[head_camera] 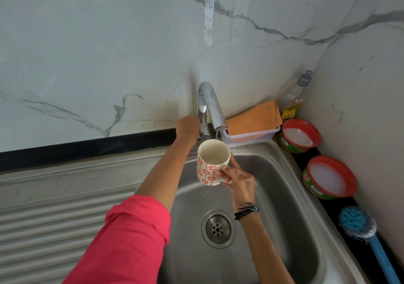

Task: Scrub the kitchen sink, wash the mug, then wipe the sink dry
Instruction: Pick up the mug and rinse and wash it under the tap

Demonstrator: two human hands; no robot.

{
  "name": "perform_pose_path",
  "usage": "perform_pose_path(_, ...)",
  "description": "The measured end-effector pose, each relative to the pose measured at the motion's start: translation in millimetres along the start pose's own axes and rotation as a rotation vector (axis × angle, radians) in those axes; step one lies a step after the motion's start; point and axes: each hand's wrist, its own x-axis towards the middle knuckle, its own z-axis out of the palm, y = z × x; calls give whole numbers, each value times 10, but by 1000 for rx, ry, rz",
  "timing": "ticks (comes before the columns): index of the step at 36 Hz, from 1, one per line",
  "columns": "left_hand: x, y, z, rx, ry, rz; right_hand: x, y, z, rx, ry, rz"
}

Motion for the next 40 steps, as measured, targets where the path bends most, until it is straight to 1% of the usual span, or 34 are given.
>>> perform_pose_path(3, 11, -46, -39, -35, -43, 1, 19, 10, 9, 22, -39, 32)
perform_pose_path(6, 22, -64, -46, -45, -74, -3, 38, 45, -9, 23, -15, 58)
perform_pose_path(10, 24, -46, -53, -5, -77, 5, 48, 70, -29, 31, -30, 69)
perform_pose_path(15, 20, -30, -35, 70, -55, 21, 38, 119, -51, 66, 1, 73)
perform_pose_path(24, 63, 26, -70, -16, -66, -32, 31, 115, -81, 78, -17, 116)
perform_pose_path(32, 30, 43, -155, 52, -143, -19, 68, 168, -150, 29, -14, 85)
perform_pose_path(36, 29, 19, -182, 12, -192, -20, 57, 144, -167, 23, -24, 82)
perform_pose_path(40, 8, -2, -206, -70, -197, -25, 78, 157, -169, 17, -31, 92)
